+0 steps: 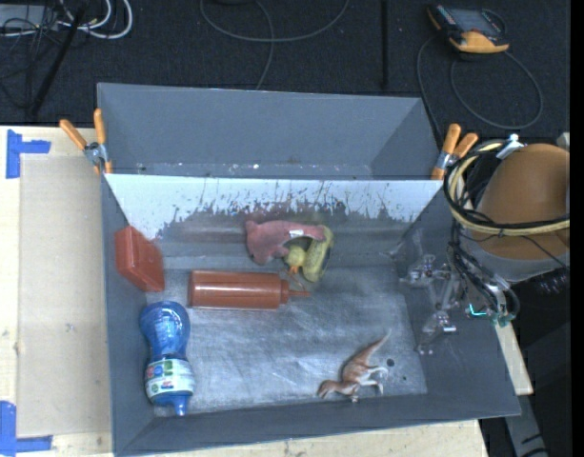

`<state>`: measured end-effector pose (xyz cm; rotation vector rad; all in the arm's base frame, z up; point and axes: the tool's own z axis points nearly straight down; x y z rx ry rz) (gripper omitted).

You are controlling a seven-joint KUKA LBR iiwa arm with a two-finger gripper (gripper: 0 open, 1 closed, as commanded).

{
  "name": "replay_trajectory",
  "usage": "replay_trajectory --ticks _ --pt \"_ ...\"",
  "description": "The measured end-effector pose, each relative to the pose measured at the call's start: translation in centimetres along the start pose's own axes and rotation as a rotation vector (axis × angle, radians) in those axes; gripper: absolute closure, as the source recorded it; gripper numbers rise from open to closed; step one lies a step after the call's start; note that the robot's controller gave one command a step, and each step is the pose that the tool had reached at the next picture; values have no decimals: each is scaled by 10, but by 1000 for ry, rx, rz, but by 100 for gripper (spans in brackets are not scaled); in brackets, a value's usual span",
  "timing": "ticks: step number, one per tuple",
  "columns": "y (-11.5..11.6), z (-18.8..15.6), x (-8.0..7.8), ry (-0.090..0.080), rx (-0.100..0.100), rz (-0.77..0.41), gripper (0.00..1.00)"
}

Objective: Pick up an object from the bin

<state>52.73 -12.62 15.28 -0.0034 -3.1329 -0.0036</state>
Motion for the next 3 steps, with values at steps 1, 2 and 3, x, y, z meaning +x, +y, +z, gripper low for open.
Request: replay_trajectory --ticks 1,2,3 --pt "0 -4 -2 -7 2 -3 0" --pt "29 41 22 -14 5 -259 0" --pt "54 46 47 -1 0 -449 0"
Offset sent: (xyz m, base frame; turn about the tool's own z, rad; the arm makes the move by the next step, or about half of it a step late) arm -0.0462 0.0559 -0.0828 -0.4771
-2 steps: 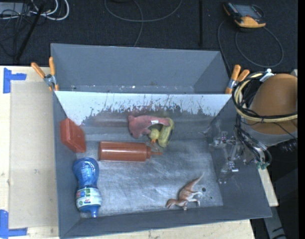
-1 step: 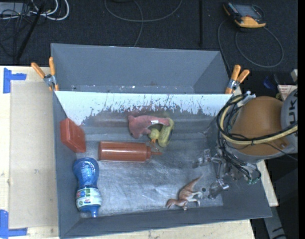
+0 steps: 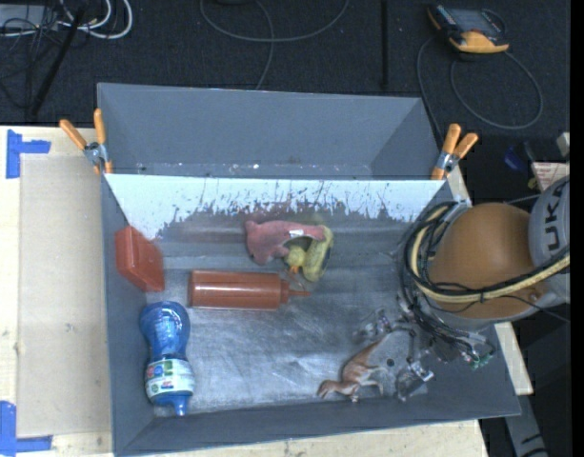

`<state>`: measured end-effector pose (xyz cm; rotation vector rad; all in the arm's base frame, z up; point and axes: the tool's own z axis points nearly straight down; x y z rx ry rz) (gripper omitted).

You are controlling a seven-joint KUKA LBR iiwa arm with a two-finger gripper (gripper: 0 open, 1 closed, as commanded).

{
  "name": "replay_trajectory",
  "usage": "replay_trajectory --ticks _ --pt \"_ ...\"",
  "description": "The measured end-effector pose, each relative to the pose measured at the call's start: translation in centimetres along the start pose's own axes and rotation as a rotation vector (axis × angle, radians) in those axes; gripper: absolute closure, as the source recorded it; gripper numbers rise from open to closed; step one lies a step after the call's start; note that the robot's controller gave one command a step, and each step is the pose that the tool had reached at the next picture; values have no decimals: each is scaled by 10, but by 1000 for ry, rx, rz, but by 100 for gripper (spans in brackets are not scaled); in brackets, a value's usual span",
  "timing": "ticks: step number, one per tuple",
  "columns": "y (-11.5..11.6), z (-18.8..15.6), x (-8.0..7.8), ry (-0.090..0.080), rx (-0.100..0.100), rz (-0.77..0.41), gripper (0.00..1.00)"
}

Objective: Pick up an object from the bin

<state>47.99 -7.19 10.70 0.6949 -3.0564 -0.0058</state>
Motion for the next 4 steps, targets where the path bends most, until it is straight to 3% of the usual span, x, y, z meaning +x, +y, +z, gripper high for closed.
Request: replay_trajectory --ticks 1,2,3,4 --pt "10 -6 -19 -8 6 -137 0" --pt "20 24 -22 -3 4 -269 0" --pt "21 34 -47 8 1 -386 100" --pt "21 34 -47 8 1 -386 100"
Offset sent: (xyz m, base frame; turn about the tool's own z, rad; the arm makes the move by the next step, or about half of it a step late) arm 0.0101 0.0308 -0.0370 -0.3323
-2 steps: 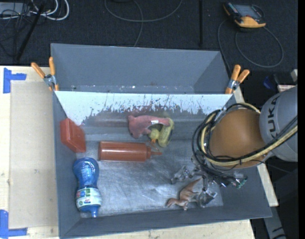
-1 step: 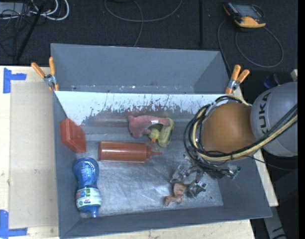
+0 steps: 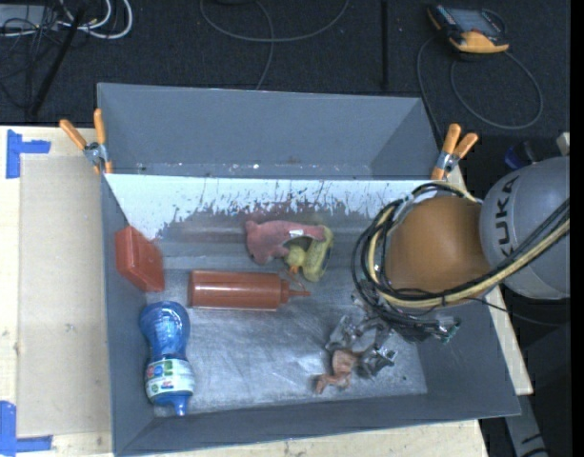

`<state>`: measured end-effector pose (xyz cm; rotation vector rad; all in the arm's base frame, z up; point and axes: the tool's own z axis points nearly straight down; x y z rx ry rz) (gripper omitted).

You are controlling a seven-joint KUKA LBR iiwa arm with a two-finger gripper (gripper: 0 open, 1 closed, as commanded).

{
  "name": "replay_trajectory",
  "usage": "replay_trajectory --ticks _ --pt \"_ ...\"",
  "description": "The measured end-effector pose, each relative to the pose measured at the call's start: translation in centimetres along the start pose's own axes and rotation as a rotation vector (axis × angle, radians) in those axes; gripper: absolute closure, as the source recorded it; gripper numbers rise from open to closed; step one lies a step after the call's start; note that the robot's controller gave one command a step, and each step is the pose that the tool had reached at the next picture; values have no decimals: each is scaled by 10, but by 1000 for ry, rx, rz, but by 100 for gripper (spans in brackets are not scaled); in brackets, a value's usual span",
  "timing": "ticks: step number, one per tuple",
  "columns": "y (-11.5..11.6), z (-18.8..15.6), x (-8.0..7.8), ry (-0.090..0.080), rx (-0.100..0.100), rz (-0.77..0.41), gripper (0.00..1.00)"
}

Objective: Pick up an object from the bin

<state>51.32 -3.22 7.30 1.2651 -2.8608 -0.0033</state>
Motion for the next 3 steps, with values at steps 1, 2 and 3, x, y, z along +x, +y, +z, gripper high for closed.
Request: replay_trajectory --ticks 1,2,3 --pt "0 -1 0 -1 0 0 100" --pt "1 -4 0 -3 0 0 100" --pt "2 -11 0 -7 2 0 100"
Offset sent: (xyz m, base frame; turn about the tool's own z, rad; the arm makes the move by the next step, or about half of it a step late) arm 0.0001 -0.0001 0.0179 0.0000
